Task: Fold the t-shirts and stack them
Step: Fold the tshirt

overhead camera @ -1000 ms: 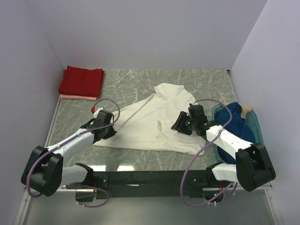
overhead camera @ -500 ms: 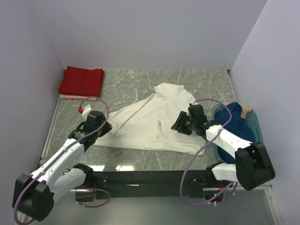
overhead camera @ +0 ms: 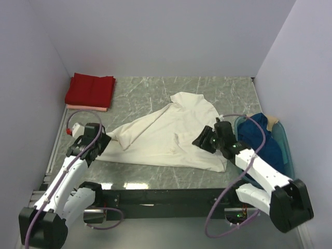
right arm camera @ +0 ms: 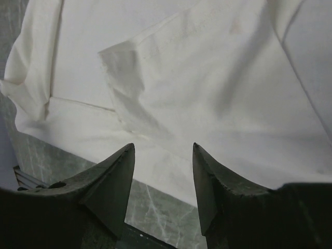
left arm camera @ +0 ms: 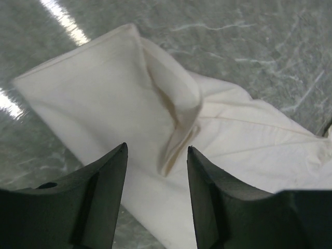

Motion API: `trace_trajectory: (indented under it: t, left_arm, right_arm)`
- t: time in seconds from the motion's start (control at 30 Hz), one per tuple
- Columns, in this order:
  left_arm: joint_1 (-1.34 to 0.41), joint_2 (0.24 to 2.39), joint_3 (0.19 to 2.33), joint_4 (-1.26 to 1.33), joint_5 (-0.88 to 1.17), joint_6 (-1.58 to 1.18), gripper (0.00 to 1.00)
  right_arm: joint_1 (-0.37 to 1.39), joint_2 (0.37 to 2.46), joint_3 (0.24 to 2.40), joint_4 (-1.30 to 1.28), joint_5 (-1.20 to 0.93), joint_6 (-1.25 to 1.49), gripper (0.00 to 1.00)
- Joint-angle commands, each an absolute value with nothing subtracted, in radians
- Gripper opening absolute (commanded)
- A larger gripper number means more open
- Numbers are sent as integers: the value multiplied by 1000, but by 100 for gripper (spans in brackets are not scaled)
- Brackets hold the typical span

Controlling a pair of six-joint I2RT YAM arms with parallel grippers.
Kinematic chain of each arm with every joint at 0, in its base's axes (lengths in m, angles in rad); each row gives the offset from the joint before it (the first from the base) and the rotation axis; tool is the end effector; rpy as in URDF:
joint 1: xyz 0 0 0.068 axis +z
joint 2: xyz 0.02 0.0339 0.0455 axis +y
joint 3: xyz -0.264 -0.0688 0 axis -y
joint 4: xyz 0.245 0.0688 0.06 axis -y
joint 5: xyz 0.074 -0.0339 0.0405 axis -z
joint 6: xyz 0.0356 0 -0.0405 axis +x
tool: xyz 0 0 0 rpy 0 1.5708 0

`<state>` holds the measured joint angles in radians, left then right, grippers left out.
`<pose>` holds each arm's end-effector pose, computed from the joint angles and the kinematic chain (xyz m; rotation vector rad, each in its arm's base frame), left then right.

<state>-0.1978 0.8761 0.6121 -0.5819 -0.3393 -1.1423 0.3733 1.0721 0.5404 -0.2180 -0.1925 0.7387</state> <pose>0.1734 -0.0227 0.2298 -1.2113 2.0340 -0.2391 0.1978 0.0848 0.1986 0.3416 2.4117 0.7587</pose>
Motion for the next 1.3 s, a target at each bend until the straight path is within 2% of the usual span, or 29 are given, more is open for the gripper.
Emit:
trace_trajectory:
  t: [0.0, 0.1, 0.23, 0.53, 0.9, 1.1, 1.13, 1.2, 1.27]
  left_arm:
    - [-176, 809, 578, -693, -356, -1256, 55]
    - [-175, 770, 554, -759, -368, -1334, 58]
    - [-169, 738, 514, -827, -400, -1431, 64]
    - [-132, 733, 483, -819, -437, -1439, 73]
    - [-51, 842, 413, -667, -374, -1385, 73]
    - [-25, 894, 384, -583, -354, -1356, 66]
    - [-25, 906, 379, -569, -348, -1351, 61]
    - [-17, 920, 365, -528, -338, -1341, 57]
    - [-15, 940, 364, -503, -334, -1324, 47]
  right_arm:
    - [379, 953, 470, -297, -170, 834, 57]
    - [377, 871, 433, -388, -166, 909, 60]
    - [371, 819, 437, -563, -120, 985, 59]
    - [325, 692, 416, -819, -55, 1078, 61]
    - [200, 752, 413, -871, -92, 979, 65]
    - [184, 807, 430, -839, -57, 973, 70]
    - [176, 825, 430, -833, -51, 970, 71]
    - [170, 847, 428, -812, -28, 966, 71]
    - [160, 880, 431, -778, -18, 962, 72]
